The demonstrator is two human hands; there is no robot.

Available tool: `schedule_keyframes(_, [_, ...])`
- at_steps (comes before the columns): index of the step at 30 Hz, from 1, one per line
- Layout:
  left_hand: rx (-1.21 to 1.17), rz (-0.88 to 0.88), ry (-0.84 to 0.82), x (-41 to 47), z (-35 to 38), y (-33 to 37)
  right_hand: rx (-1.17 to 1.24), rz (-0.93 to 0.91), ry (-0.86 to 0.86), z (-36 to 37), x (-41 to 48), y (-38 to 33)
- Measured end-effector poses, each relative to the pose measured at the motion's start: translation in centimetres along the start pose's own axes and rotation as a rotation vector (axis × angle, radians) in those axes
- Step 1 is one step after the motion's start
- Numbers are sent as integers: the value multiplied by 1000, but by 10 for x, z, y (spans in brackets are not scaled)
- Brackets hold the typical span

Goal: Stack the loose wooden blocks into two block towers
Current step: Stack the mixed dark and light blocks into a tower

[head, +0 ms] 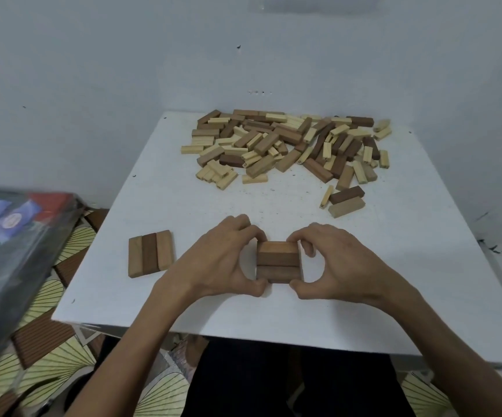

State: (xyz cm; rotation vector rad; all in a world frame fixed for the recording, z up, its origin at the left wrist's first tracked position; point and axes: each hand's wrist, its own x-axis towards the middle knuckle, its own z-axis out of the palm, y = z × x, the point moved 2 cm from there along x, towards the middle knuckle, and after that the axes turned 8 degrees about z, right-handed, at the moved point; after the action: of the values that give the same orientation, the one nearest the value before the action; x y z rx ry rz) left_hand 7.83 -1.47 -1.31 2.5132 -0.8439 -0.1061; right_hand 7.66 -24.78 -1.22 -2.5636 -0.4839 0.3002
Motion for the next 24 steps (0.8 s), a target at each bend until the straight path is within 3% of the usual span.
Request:
schedule_keyframes(5, [106,-25,145,-29,-38,-18,67,-140,75,0,25,-41])
schedule_keyframes(12, [-192,-78,353,-86,-74,-60,226,-278,72,27,74,-98])
schedule_keyframes(24, [-320,-202,386,-135,-70,-106,169,-322,-43,72,107,-138])
